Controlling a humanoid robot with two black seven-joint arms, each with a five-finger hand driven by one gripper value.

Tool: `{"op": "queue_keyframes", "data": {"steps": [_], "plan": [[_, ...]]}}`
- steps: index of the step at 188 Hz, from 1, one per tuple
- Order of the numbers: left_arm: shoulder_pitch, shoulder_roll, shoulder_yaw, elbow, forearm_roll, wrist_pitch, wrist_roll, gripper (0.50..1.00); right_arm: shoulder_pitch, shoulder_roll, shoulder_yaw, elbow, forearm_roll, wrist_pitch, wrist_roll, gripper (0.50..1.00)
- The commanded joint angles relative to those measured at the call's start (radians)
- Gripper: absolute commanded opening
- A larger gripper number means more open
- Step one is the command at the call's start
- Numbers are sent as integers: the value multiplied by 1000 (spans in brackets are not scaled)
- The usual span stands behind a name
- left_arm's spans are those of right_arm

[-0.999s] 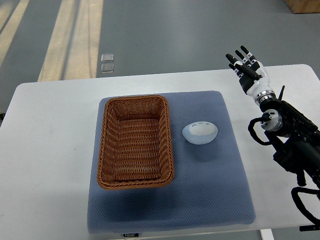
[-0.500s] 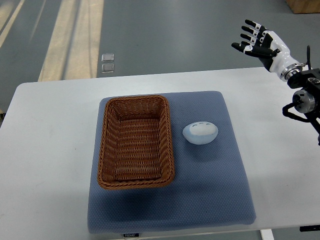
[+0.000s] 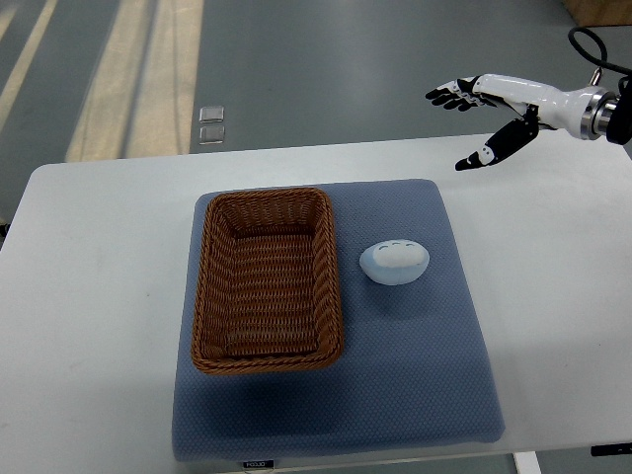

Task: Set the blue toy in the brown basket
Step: 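Swing the right hand over and lower it toward the pale blue toy, then close the right hand's fingers around the pale blue toy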

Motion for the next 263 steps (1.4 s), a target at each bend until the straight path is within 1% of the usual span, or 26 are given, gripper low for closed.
{"op": "queue_keyframes", "data": {"steps": [1, 30, 55, 67, 86, 117, 159, 194, 215, 231, 251, 263], "plan": [[0, 0, 0, 0, 0, 0, 1, 1000, 84, -15, -82, 73, -60, 55, -42, 909], [0, 0, 0, 0, 0, 0, 1, 1000, 202, -3, -224, 129, -97, 91, -76, 909], [0, 0, 0, 0, 0, 0, 1, 1000, 285, 25, -307, 142, -103, 138, -90, 909], [0, 0, 0, 1, 0, 0, -1, 1000, 300, 45, -312, 142, -103, 155, -90, 909], [0, 0, 0, 0, 0, 0, 1, 1000, 308, 88, -318, 135, -103, 154, -90, 909], [0, 0, 0, 0, 0, 0, 1, 1000, 282, 154, -319, 116, -102, 146, -90, 909], [0, 0, 0, 0, 0, 0, 1, 1000, 181, 241, -321, 60, -145, 138, -90, 909], [0, 0, 0, 0, 0, 0, -1, 1000, 121, 269, -319, -7, -172, 117, -91, 907], [0, 0, 0, 0, 0, 0, 1, 1000, 98, 275, -319, -18, -174, 114, -91, 905], [0, 0, 0, 1, 0, 0, -1, 1000, 83, 278, -319, -19, -175, 109, -109, 903], [0, 0, 0, 0, 0, 0, 1, 1000, 69, 282, -318, -19, -166, 97, -154, 901], [0, 0, 0, 1, 0, 0, 1, 1000, 61, 284, -318, -19, -166, 92, -166, 901]]}}
